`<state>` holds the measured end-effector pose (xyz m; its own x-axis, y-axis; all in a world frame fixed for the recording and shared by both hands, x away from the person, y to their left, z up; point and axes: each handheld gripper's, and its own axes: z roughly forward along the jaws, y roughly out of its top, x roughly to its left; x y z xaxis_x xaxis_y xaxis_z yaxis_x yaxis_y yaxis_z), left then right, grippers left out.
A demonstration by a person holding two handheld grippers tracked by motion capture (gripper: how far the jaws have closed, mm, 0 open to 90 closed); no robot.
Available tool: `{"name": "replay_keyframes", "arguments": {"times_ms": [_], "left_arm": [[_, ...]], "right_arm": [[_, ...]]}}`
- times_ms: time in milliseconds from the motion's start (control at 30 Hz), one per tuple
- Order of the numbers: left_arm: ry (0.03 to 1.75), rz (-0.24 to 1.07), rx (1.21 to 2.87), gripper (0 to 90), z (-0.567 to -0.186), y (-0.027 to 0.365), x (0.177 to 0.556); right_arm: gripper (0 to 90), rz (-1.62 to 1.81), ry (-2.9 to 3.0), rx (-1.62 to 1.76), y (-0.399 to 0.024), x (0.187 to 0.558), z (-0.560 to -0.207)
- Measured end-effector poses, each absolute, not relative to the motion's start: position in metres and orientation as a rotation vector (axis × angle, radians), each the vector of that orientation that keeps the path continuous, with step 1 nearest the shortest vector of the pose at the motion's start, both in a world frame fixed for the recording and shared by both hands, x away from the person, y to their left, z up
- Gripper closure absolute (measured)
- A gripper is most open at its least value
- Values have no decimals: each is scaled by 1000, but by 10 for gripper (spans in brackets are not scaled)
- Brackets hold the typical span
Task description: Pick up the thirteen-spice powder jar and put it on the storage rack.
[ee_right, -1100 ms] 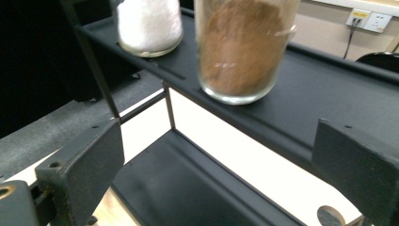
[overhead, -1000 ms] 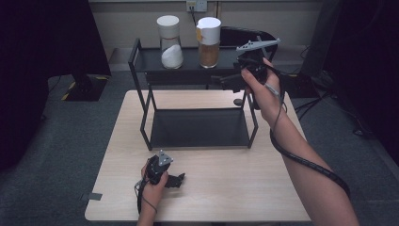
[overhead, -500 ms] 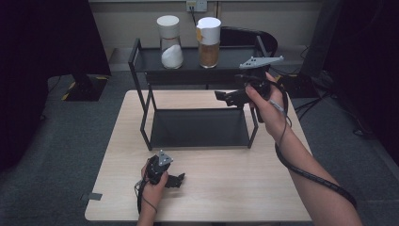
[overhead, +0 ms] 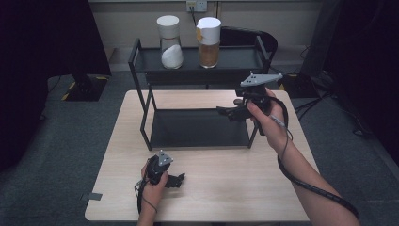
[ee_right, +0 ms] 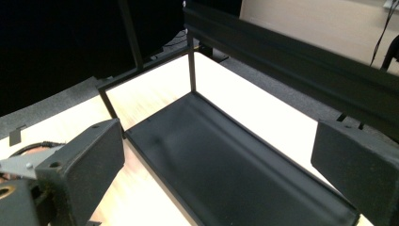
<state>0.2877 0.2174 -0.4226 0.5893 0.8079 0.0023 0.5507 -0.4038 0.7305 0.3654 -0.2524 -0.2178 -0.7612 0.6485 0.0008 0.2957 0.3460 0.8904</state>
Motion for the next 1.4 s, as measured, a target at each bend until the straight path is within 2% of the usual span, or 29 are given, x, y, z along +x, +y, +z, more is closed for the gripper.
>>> {"name": "replay_keyframes", "arguments": {"times_ms": [867,1400], "left_arm": [[1073,470,2116,0,-422,217,288],[1072,470,2116,0,-422,218,288]], "right_arm": [[21,1377,2346,836,-263,360,-280],[21,1391,2407,860,-272,352,-334]]}}
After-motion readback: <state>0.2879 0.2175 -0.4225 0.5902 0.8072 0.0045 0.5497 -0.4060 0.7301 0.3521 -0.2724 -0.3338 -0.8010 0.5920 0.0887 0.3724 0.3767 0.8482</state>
